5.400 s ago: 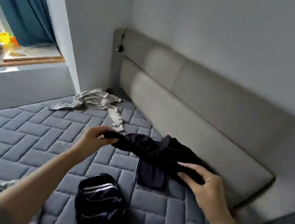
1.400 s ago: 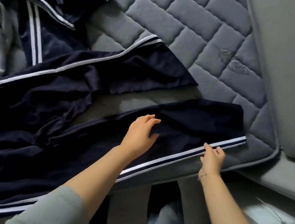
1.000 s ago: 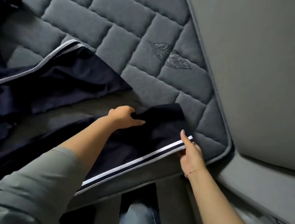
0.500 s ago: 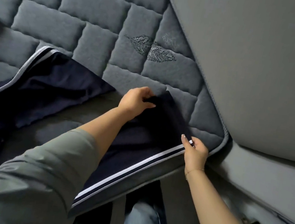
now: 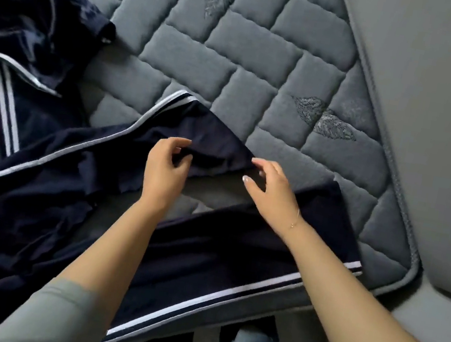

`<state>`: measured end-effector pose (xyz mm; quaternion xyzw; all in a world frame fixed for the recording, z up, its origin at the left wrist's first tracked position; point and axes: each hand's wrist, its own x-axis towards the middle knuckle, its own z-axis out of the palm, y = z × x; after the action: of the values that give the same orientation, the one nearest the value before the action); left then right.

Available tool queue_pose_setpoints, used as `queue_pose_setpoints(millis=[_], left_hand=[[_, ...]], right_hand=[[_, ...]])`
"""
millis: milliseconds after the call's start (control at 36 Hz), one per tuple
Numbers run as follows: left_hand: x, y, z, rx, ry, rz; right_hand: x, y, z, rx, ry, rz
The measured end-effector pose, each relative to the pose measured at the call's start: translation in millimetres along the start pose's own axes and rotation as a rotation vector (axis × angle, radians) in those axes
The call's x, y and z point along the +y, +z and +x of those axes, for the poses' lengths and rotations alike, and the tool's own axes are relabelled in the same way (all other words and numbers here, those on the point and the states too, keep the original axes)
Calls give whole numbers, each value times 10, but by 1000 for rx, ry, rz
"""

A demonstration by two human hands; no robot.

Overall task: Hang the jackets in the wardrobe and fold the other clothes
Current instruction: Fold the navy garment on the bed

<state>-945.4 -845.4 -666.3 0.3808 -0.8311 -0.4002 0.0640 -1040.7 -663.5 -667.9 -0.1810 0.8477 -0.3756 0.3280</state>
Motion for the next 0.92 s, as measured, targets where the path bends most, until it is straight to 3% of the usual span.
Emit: queue_pose_setpoints(millis=[83,139,222,306,389,500,667,750,806,917], left_hand=[[-260,-350,262,73,-57,112],[-431,-498,402,81,-89,192],[-701,-619,520,-22,-132,431],[-965,-725,575,-93,-220,554],[-1071,-878,631,-12,-166,556],[-967,-1033,611,-23,87,420],[-732,-949,59,-146,213,243],[-781,-732,-323,-286,103,151],[-798,-587,-610,-314,-30,-2],[-817,-470,-940,-66,-423,-312]], right_hand=[[-212,184,462,-12,99,-26],[-286,319,702,-73,94,-267],[-369,535,867,-165,37,-602],[-403,666,901,-170,54,-638],[-438,608,884,-35,-25,-676],[-488,361,819,257,-92,-589],[-375,118,637,317,149,-593],[-443,215,484,391,25,-498],[-542,375,430,349,-81,-372],[-741,812,488,88,56,-183]])
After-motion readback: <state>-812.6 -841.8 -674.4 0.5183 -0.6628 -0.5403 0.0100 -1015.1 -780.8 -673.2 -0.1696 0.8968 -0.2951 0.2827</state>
